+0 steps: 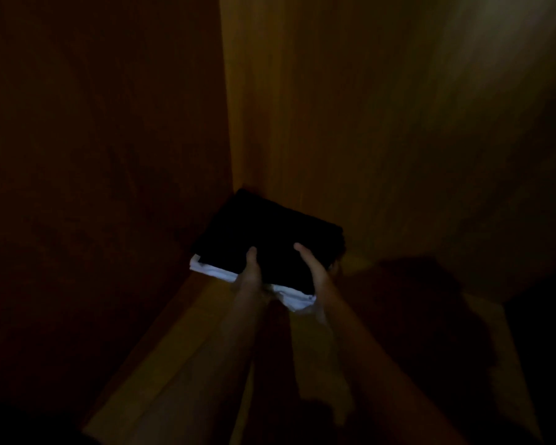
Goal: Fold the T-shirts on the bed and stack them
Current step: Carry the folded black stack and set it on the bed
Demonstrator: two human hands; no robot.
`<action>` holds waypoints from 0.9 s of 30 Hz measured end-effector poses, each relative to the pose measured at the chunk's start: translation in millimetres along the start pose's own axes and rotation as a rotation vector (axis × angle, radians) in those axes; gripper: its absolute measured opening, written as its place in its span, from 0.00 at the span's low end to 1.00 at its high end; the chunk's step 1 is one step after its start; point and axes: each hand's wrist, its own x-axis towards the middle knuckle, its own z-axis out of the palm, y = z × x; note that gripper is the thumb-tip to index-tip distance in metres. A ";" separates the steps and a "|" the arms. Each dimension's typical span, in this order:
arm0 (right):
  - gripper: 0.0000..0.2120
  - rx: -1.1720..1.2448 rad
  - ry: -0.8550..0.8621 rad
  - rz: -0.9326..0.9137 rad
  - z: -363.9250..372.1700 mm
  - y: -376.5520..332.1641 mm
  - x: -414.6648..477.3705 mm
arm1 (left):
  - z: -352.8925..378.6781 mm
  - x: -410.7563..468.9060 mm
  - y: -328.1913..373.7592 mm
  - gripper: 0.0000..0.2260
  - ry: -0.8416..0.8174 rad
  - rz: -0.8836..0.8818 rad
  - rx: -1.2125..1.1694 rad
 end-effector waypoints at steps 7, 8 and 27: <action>0.40 -0.025 0.056 0.009 5.7 -20.8 1.4 | -17.4 -18.2 21.4 0.39 -0.047 -0.039 0.167; 0.40 -0.073 0.059 -0.003 6.3 -20.3 2.7 | -20.6 -15.8 23.7 0.39 -0.043 -0.027 0.232; 0.31 -1.159 -0.005 -0.428 7.4 -110.3 -187.4 | -45.8 -194.5 67.2 0.31 0.310 0.538 1.875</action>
